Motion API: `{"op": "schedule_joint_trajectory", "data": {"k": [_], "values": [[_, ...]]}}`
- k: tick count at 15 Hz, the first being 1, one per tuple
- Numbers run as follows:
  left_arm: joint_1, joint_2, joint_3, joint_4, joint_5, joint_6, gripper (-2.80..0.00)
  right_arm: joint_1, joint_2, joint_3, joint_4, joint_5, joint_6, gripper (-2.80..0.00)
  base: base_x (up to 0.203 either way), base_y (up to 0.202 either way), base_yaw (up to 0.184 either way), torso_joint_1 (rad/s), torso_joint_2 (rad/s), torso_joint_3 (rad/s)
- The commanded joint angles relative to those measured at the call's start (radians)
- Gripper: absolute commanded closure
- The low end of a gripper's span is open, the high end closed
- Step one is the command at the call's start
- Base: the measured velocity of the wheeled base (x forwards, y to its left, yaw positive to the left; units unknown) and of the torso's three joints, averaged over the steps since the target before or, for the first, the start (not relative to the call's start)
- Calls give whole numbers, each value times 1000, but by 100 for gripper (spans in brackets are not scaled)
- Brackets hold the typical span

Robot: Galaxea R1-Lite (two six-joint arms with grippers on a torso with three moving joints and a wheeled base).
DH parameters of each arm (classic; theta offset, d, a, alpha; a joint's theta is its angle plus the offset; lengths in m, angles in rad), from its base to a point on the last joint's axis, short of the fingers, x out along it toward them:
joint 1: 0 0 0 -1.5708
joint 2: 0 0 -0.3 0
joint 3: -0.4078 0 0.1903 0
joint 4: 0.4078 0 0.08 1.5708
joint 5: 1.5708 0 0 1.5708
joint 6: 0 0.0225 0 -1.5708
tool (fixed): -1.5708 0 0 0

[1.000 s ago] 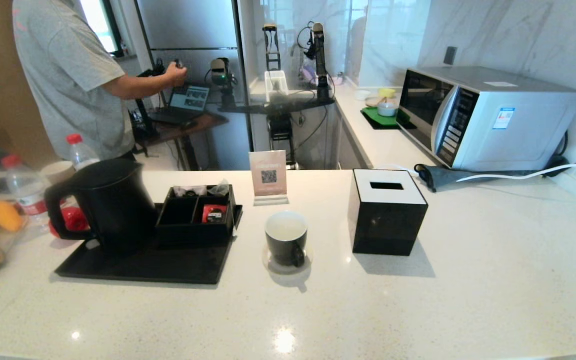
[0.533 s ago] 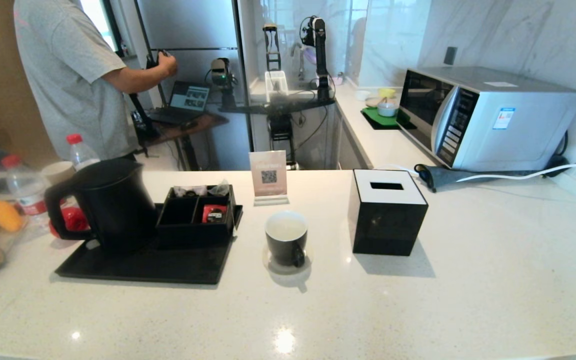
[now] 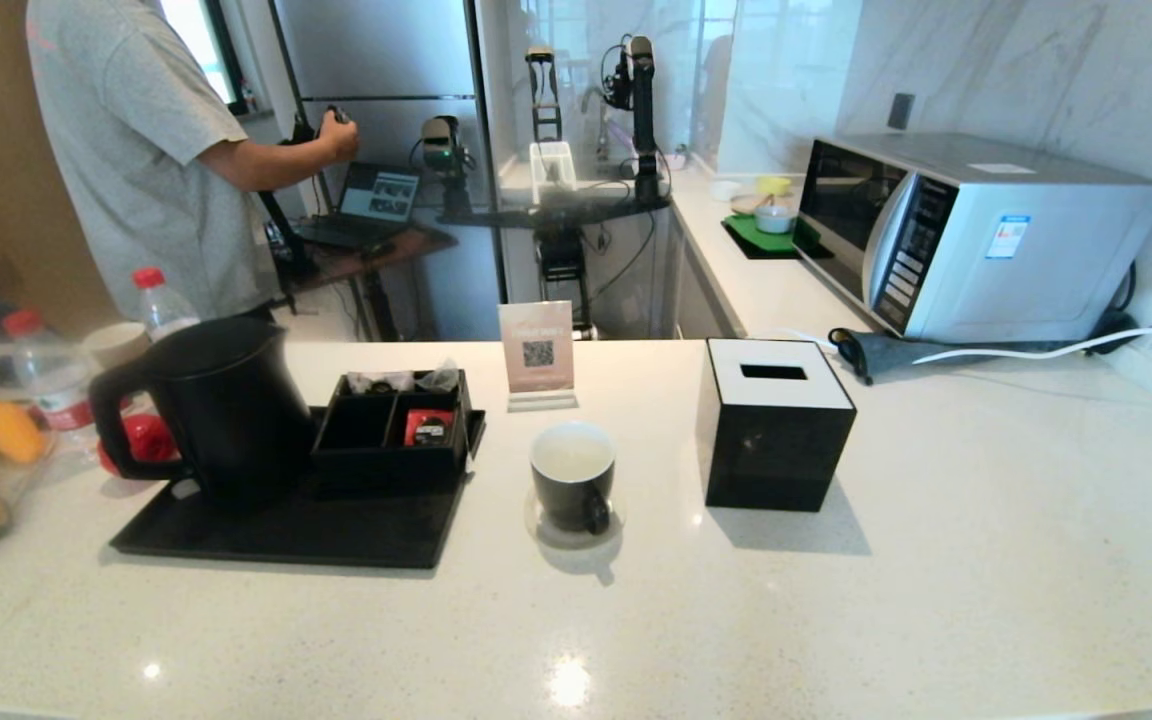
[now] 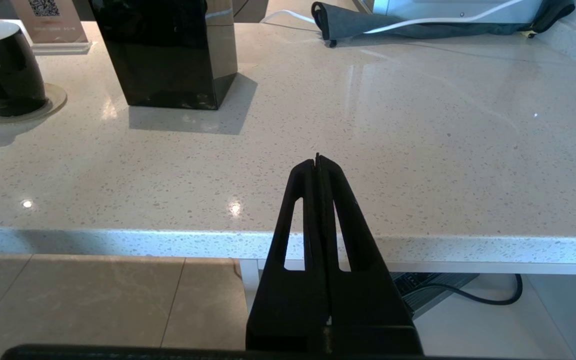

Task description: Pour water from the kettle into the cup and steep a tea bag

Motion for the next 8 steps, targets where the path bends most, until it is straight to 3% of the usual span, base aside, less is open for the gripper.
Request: {"op": "schedule_joint_trajectory", "data": {"k": [1,8], "values": [[0,0,0,0,0,1,0,0,0,0,-1,0,-1,0,0,0,0,0,0,0],[0,0,0,-3,4,-6,0,0,0,0,-1,0,-1,0,0,0,0,0,0,0]]}}
